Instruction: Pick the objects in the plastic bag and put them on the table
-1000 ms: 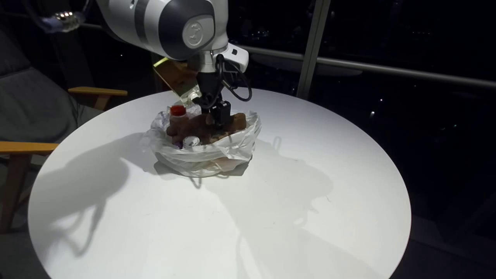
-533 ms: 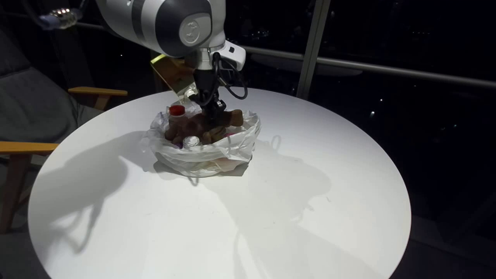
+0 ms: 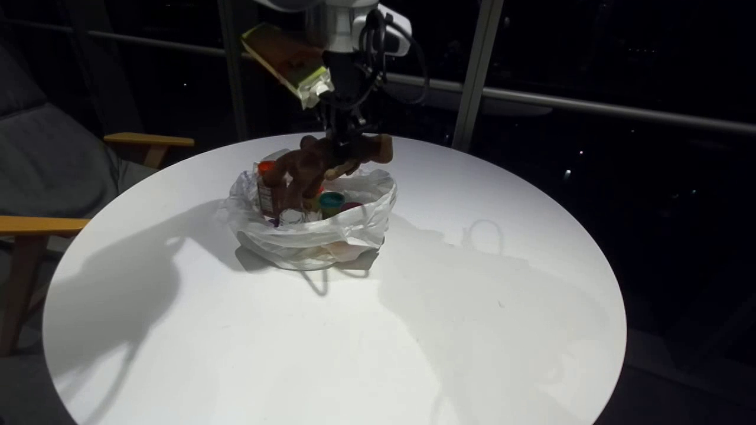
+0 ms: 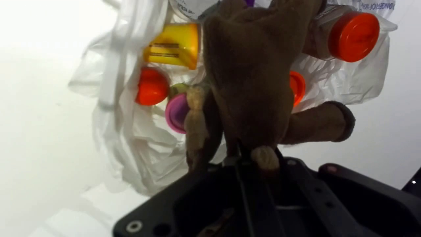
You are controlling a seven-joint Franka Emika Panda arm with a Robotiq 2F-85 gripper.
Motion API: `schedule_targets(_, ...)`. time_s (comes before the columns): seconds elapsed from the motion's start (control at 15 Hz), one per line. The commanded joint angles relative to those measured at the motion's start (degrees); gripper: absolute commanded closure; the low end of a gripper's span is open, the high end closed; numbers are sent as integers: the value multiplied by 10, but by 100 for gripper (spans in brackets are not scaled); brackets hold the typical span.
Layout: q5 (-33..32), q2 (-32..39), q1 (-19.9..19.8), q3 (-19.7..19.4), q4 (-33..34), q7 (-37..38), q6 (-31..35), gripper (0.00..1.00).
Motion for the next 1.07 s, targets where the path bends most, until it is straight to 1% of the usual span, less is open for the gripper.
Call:
schedule_targets(0.0,61,-119,-60,14,-64,-119,-99,95)
schedule_targets(0.13,87,-166,-82,-12,-84,-198,-187,96)
schedule_targets(0.2,82,-179,-90,-31,-88,-220,-226,96)
schedule_targets(0.33,54,-185,-102,-69,-90,-250,-271,96)
schedule_targets(0.4,50,-188,-109,-86,-91,-274,-290,97)
schedule_targets(0.53,53,-162,-117,-109,-80,-318,-296,97)
schedule_targets(0.73,98,-125,-122,-117,-72,-383,-273,97)
schedule_targets(0.87,137,-100,-123,-109,-71,-397,-226,97)
schedule_targets(1.0,159,-77,-124,-99,-69,-405,-172,96)
